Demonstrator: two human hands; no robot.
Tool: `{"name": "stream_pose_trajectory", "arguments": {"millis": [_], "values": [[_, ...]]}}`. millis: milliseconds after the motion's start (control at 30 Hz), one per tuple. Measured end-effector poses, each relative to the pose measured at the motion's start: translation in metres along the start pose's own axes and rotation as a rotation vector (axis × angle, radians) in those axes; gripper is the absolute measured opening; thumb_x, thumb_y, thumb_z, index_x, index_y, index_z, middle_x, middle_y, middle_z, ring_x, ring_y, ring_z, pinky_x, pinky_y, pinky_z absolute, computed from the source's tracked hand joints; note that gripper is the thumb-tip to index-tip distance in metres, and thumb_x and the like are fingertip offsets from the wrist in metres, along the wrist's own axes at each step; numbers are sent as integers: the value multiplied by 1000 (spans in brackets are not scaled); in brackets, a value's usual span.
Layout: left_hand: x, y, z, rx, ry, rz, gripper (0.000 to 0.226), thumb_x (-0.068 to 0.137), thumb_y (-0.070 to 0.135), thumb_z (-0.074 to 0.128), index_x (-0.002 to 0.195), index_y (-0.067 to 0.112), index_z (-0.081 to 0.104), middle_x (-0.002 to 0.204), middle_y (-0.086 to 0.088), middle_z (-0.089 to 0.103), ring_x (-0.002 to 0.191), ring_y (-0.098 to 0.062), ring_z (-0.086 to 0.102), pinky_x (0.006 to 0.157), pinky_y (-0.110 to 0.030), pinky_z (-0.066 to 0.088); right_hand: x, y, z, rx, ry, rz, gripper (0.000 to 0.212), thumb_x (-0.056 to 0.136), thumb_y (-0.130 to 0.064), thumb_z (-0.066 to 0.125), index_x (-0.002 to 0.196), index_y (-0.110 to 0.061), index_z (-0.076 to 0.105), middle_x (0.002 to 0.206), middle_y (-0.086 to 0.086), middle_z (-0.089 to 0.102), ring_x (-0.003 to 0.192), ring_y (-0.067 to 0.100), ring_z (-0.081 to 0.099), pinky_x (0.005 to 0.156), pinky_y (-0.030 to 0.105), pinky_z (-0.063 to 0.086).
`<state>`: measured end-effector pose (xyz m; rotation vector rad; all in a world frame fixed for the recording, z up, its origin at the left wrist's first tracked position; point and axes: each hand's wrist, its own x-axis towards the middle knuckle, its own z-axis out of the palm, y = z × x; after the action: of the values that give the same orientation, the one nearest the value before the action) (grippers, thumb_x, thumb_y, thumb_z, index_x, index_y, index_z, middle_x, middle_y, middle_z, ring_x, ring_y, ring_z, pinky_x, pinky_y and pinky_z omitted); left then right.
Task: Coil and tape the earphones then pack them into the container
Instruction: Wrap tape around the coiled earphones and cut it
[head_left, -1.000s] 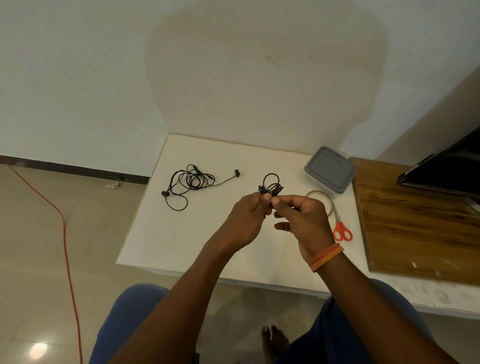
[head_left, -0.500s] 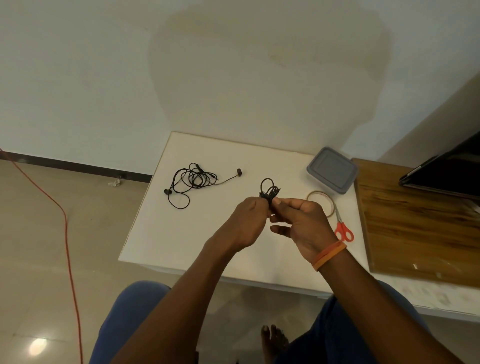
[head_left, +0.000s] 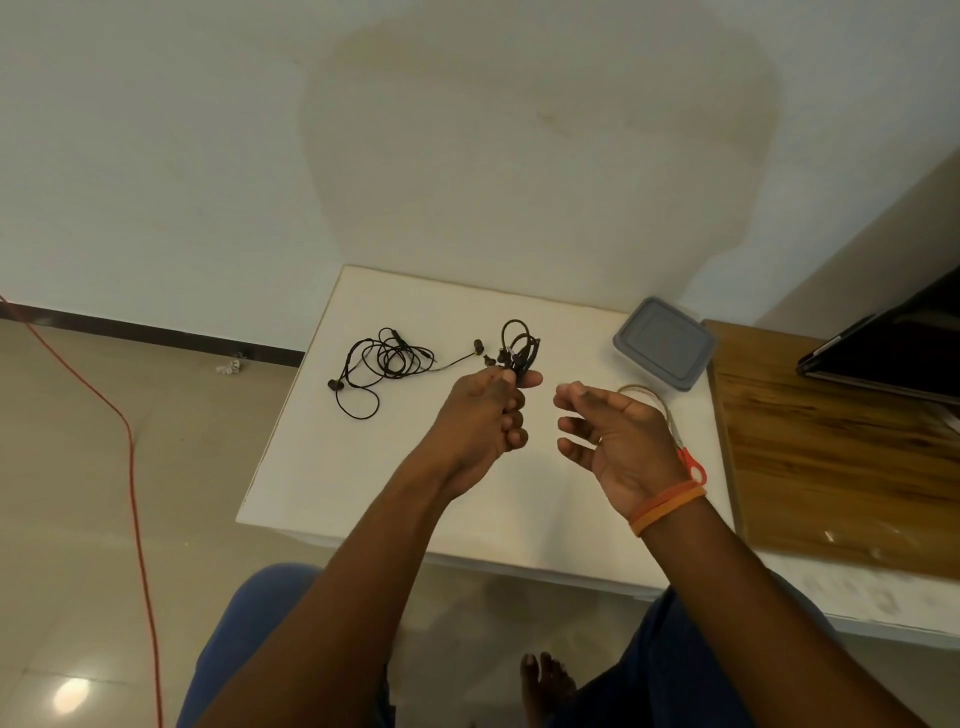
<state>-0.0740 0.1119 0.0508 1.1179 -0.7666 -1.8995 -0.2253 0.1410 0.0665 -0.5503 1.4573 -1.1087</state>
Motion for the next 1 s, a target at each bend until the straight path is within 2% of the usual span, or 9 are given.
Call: {"name": "stream_pose_trajectory", "arguments": {"millis": [100,233,333,433,567,633,700,900,1000], "values": [[-2,-7,14,143,103,79,31,106,15,34,108,5,64,68,1,39,52,-8,33,53,-25,35,-1,8,9,-143,142,-113,13,89,-20,68,98,-11,72,94,5,72,82,20,67,57,26,55],[-6,-16,29,420,174,207,27,106,17,35,96,11,60,72,2,49,61,-12,44,58,-27,43,-2,17,21,-222,227,-176,16,89,-18,69,101,-9,73,90,7,72,78,19,66,54,25,53],[-8,-18,33,545,207,235,30,106,20,34,117,10,61,95,-15,65,87,-34,61,79,-42,54,-2,17,24,-228,213,-195,11,89,-17,69,97,-12,74,86,9,71,76,19,65,54,24,54],[-8,-17,35,608,212,256,34,107,21,33,129,9,57,116,-20,64,110,-36,60,93,-45,51,-4,15,25,-143,154,-156,11,91,-14,66,85,-19,74,87,9,72,80,21,66,59,29,58],[-8,-17,33,570,185,282,33,107,20,33,125,9,59,105,-18,66,104,-35,62,81,-33,50,-6,12,23,-12,98,-61,12,92,-14,64,86,-19,73,90,5,73,86,21,66,64,31,55],[-8,-17,33,547,174,283,32,107,20,33,120,11,61,85,1,63,87,-24,63,74,-25,46,-5,11,23,57,76,-9,10,91,-14,64,89,-17,73,92,4,73,89,21,65,68,33,54],[-8,-17,33,533,178,269,33,107,20,33,120,14,62,80,14,57,75,-7,56,73,-24,45,-4,11,21,94,50,20,9,91,-13,64,91,-15,73,93,5,72,91,23,64,73,37,53],[-6,-16,31,568,218,260,30,106,19,34,107,11,62,79,9,56,71,-6,52,70,-24,44,-2,13,21,36,-33,-13,15,89,-17,64,100,-10,73,105,13,73,104,32,66,89,47,52],[-6,-16,26,805,237,294,25,104,14,33,96,11,56,79,5,55,70,-8,50,57,-12,35,-2,14,21,-20,-62,-6,22,81,-26,69,96,-12,75,101,11,74,101,31,67,94,51,50]]}}
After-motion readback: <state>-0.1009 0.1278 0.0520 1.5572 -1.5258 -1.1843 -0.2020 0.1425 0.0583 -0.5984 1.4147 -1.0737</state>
